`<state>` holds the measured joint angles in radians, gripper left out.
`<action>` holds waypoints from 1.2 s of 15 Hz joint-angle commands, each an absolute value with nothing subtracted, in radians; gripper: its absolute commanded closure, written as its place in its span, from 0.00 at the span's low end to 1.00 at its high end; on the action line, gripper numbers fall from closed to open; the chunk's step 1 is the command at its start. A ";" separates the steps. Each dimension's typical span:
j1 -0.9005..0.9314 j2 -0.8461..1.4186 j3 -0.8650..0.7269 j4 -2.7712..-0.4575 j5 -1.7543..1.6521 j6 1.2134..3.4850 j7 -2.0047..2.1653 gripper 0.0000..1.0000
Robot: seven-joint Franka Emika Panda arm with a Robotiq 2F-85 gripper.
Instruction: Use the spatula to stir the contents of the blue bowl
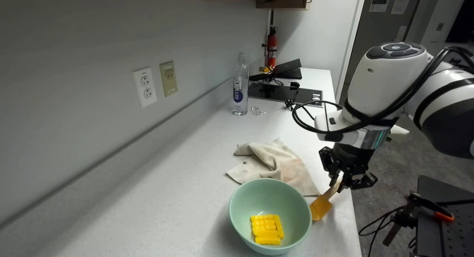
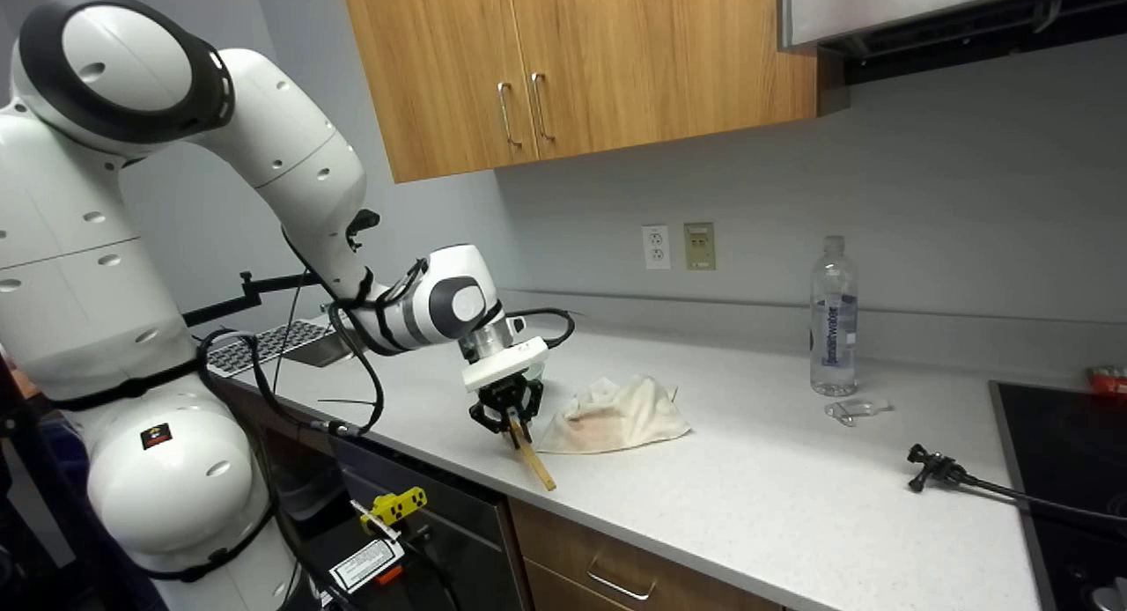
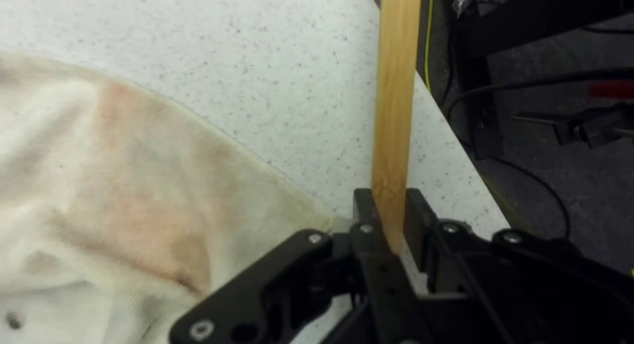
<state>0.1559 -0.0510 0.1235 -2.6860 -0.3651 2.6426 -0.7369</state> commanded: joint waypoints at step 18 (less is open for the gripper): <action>0.183 -0.175 0.177 -2.529 -0.853 2.413 -0.750 0.95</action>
